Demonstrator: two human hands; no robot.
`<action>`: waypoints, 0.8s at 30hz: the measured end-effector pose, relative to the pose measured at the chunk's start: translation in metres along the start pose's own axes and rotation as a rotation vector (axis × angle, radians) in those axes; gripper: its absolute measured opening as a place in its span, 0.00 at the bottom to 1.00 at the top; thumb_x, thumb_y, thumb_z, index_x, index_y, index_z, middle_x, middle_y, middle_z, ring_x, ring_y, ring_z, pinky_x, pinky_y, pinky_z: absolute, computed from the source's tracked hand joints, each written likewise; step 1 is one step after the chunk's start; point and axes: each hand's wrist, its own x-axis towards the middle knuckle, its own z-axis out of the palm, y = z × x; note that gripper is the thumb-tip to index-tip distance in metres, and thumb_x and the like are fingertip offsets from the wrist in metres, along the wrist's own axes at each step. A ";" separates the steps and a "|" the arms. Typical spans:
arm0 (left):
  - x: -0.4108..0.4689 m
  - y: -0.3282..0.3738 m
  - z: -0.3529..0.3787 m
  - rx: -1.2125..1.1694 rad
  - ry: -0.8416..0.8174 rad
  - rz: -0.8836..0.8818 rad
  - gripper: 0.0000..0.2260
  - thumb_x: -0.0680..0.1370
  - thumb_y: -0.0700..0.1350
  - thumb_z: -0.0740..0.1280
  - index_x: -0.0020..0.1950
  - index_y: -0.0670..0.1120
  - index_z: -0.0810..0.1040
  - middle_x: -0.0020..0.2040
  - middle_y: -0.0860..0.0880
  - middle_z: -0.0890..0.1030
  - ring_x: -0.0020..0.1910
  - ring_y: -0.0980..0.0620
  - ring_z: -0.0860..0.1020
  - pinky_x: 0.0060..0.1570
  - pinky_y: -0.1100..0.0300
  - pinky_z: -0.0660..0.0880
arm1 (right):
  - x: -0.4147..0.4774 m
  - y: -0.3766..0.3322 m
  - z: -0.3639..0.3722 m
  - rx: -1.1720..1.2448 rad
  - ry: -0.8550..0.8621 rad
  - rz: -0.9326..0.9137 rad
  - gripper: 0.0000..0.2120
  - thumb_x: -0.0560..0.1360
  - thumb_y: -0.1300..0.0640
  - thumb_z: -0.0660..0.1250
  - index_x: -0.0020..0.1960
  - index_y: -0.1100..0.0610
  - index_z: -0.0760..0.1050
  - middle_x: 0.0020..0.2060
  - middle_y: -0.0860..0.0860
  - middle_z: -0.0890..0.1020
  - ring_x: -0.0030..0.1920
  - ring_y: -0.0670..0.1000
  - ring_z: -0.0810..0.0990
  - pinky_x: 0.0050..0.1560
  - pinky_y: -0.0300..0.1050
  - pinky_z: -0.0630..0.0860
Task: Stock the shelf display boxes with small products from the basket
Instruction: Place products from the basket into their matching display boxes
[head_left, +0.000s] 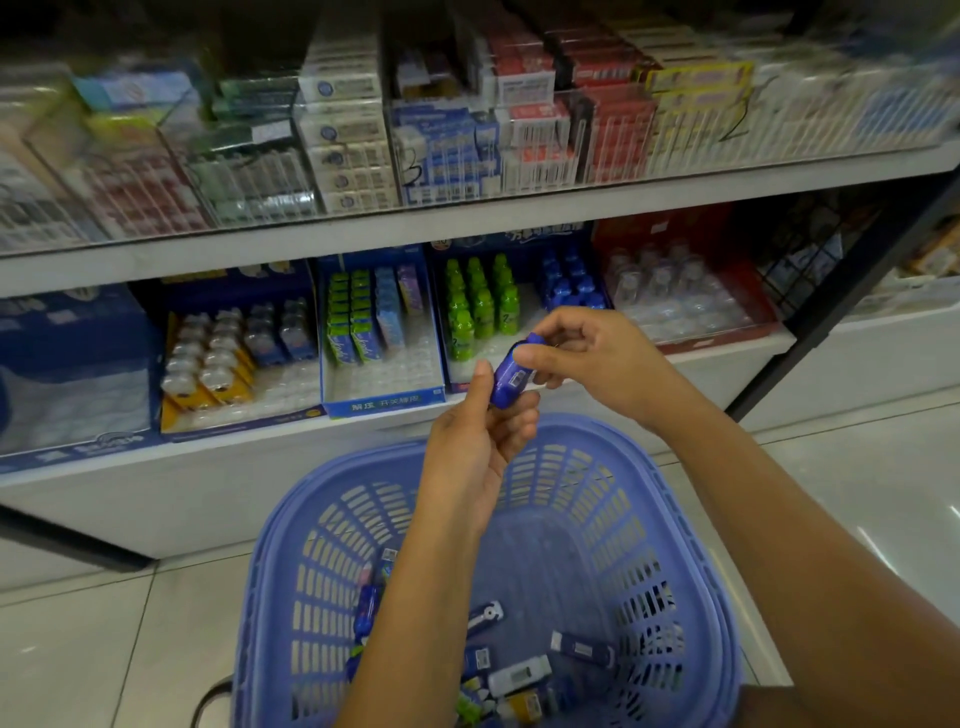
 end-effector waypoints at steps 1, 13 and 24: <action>0.000 -0.001 0.001 0.022 -0.015 0.005 0.14 0.79 0.51 0.63 0.48 0.41 0.80 0.37 0.46 0.84 0.30 0.56 0.80 0.31 0.66 0.77 | 0.000 0.000 -0.001 -0.035 0.022 0.012 0.09 0.69 0.51 0.73 0.42 0.56 0.78 0.32 0.47 0.82 0.31 0.43 0.80 0.34 0.32 0.75; 0.007 0.001 0.009 0.002 -0.171 -0.125 0.21 0.81 0.54 0.55 0.45 0.40 0.79 0.29 0.49 0.76 0.24 0.57 0.71 0.24 0.68 0.71 | 0.003 -0.007 -0.022 -0.014 -0.054 0.034 0.11 0.70 0.59 0.73 0.53 0.55 0.81 0.45 0.52 0.84 0.42 0.54 0.83 0.45 0.40 0.80; 0.037 -0.020 0.002 1.495 -0.150 0.674 0.22 0.81 0.47 0.61 0.74 0.44 0.65 0.74 0.49 0.65 0.73 0.51 0.60 0.72 0.62 0.56 | 0.022 0.006 -0.078 -0.539 0.270 0.001 0.14 0.67 0.57 0.76 0.52 0.53 0.81 0.37 0.44 0.80 0.37 0.41 0.78 0.42 0.25 0.74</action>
